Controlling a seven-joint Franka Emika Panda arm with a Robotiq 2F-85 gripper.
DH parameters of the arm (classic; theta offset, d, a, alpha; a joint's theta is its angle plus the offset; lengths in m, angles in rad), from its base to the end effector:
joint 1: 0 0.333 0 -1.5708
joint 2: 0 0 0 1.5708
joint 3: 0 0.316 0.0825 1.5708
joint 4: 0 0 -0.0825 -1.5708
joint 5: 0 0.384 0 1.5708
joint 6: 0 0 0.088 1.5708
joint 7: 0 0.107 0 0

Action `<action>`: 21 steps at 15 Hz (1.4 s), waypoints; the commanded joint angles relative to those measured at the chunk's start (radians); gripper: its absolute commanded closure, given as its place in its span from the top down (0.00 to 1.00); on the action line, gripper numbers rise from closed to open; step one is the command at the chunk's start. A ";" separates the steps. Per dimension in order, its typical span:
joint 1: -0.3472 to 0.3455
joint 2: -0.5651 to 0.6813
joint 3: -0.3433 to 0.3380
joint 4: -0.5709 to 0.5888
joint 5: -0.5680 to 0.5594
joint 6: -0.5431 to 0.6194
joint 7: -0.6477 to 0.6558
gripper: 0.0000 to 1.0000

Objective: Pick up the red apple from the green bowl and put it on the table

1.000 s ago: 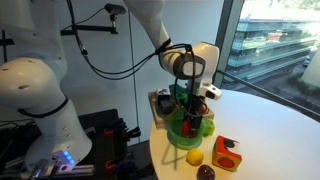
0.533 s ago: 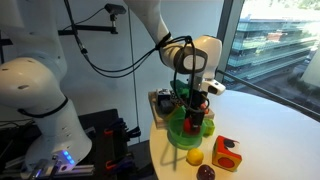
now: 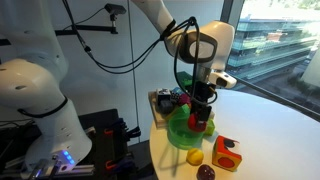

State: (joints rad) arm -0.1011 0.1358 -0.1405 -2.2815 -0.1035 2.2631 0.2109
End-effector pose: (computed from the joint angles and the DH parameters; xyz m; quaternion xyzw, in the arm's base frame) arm 0.4959 -0.1253 0.2836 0.9780 -0.1883 -0.0773 0.0455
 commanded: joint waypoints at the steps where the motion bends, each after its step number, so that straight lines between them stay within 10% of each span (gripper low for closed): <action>1: -0.022 -0.019 -0.012 0.065 0.030 -0.076 -0.013 0.60; 21: -0.010 0.265 -0.014 0.417 0.112 -0.108 0.083 0.60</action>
State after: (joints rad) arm -0.1202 0.3501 -0.1588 -1.9331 -0.0057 2.1764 0.2649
